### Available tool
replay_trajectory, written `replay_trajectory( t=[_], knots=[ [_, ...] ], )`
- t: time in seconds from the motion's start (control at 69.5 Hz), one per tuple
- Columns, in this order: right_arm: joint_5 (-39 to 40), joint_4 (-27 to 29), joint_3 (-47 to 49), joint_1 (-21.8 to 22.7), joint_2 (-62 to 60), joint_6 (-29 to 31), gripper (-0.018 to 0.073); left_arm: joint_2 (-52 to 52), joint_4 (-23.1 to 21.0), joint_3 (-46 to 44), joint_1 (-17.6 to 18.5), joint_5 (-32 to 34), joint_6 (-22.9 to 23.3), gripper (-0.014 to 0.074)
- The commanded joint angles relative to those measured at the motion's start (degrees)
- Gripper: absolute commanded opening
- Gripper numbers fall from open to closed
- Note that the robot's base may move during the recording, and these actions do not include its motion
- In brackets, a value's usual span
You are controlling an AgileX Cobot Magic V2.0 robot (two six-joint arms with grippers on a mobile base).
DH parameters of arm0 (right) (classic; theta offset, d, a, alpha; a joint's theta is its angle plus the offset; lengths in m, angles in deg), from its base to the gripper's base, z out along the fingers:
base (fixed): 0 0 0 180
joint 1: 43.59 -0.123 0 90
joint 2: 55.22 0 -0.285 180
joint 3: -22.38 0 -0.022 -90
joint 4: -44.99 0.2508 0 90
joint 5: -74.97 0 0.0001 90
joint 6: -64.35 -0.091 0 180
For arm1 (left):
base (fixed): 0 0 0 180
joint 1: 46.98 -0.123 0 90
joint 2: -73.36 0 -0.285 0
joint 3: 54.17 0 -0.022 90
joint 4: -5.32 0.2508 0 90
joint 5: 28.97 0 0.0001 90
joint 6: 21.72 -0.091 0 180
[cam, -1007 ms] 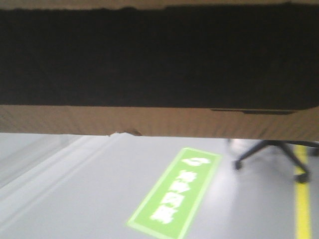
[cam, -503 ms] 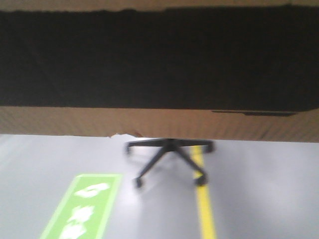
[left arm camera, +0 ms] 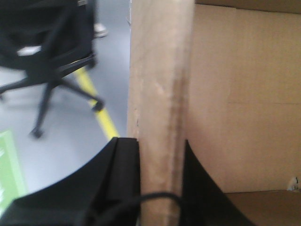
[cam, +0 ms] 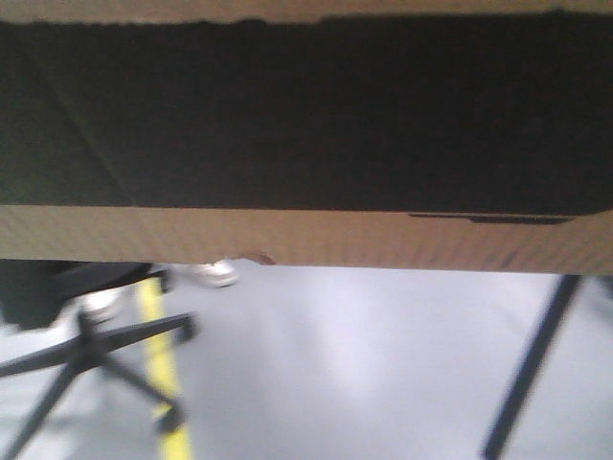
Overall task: Grab box from left shelf to table start
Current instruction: 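Hold the box with both grippers while the base drives to the table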
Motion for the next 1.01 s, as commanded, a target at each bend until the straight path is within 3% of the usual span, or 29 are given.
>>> replay_trajectory(
  t=[0.0,0.992],
  knots=[
    [5.4,0.5,1.7,0.2,0.7,1.1,0.0059,0.1,-1.5,-2.1,0.2,-2.5,1.1,-0.0093],
    [5.2,0.5,1.7,0.2,0.7,1.1,0.0059,0.1,-1.5,-2.1,0.2,-2.5,1.1,-0.0093]
  ],
)
